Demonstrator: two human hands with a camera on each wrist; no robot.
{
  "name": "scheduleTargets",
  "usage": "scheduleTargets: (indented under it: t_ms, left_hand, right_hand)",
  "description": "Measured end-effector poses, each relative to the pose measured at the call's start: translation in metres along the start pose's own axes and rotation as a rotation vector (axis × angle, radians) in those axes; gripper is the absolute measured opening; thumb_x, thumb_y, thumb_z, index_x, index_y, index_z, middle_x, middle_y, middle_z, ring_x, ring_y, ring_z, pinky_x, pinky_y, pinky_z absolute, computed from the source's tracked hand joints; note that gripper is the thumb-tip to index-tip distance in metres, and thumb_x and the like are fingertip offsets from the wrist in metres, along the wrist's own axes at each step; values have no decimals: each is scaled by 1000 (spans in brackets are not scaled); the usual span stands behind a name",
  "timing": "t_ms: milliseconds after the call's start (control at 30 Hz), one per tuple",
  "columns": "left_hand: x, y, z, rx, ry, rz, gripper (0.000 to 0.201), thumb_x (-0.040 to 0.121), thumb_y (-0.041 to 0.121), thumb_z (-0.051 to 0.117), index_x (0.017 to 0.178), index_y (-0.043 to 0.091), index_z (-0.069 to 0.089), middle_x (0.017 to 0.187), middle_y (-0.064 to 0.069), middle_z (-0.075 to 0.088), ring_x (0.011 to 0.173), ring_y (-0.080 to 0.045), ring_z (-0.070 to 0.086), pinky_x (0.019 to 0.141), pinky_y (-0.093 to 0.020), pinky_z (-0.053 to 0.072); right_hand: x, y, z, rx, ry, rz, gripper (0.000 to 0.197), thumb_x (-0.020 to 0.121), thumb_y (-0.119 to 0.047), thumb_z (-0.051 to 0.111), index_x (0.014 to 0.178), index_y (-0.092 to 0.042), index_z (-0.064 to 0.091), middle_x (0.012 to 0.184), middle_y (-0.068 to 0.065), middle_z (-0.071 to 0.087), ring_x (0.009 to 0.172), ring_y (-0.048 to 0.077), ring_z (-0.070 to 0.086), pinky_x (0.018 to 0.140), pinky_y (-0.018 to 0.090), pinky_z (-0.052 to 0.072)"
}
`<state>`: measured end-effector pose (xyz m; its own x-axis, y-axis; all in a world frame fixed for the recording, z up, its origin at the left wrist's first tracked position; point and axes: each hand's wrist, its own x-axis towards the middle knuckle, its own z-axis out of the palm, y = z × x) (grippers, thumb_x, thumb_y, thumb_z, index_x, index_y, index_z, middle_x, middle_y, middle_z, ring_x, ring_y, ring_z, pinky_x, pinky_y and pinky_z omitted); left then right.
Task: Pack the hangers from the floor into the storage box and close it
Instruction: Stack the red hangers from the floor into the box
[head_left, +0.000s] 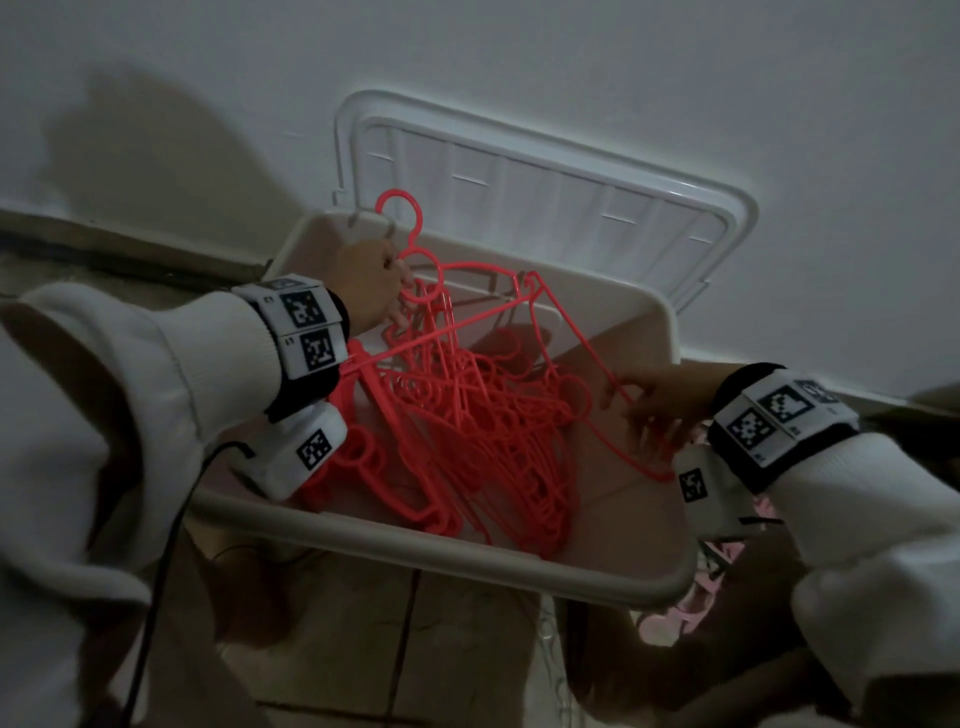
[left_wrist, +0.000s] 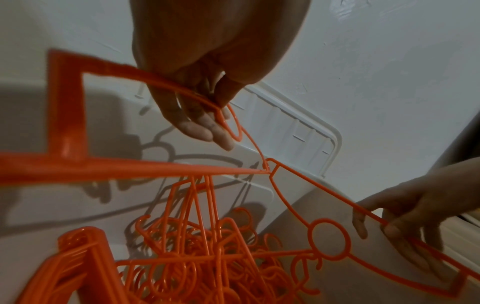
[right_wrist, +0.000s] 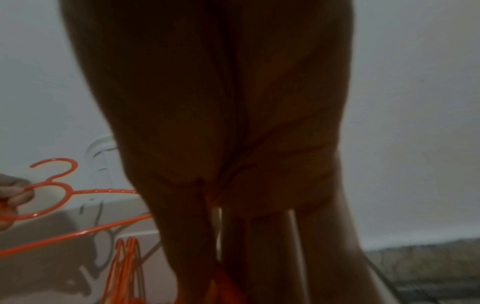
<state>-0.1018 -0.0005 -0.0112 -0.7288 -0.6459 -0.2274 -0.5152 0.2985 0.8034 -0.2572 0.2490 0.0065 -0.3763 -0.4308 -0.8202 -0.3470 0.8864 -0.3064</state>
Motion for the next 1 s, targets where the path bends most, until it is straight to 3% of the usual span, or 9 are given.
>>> scheduleTargets:
  t_ms: [67,167,267,367,433,533,633,767,1000]
  left_hand:
    - [-3,2,1,19,2,-4,29,93,4,33,73,12,52,88,-27,62,44,-14,56,61,-40,55]
    - [-8,7,-1,220,86,6,24,91,21,42,88,8,62,88,-17,67,74,-29,65,78,-46,54]
    - [-16,16,0,345,128,41,27,93,22,42,96,5,62,93,-18,67,88,-36,63,79,-40,52]
    - [-21,25,7,333,125,22,29,97,14,39,105,-4,59,103,-24,63,99,-38,59,74,-32,40]
    - [-22,26,9,294,125,38,29,96,10,36,104,-7,58,101,-24,62,98,-37,60,78,-34,43]
    - [-25,29,9,291,163,66,31,95,8,32,99,-6,60,97,-21,65,94,-34,62,79,-34,44]
    - [-29,31,7,369,217,35,30,96,12,35,103,-5,59,106,-26,61,101,-40,56,76,-36,39]
    - [-34,32,6,442,208,38,29,96,13,36,107,-4,57,108,-28,59,101,-43,55,77,-40,39]
    - [-47,43,8,461,201,54,32,97,11,32,115,-4,55,119,-24,56,111,-39,52,89,-38,38]
  right_hand:
    - [-3,4,0,30,16,14,6,99,-7,36,100,-10,41,67,13,57,33,10,56,34,17,45]
    - [-5,14,2,19,31,36,17,98,-12,40,82,-9,46,60,8,62,39,14,60,37,19,48]
    - [-9,24,4,24,-21,-8,16,90,9,46,89,-7,46,71,14,58,50,17,62,50,25,54]
    - [-13,33,2,-141,85,-87,20,83,1,62,79,-17,55,74,5,62,72,24,66,71,35,57]
    - [-17,35,2,-248,173,-131,21,83,-9,66,70,-21,55,69,-1,65,73,20,67,72,31,57]
    - [-23,36,8,-336,243,-185,23,86,-13,63,68,-21,51,70,-2,64,59,1,59,56,9,46]
    - [-29,37,12,-451,264,-162,23,77,-12,71,82,-19,49,81,-1,58,74,12,53,60,18,37]
    - [-34,41,17,-462,275,-92,30,71,-9,75,86,-17,51,86,5,63,78,22,63,69,28,50]
    - [-42,43,22,-545,312,-111,11,82,-10,67,90,-11,59,97,10,66,73,17,57,75,31,52]
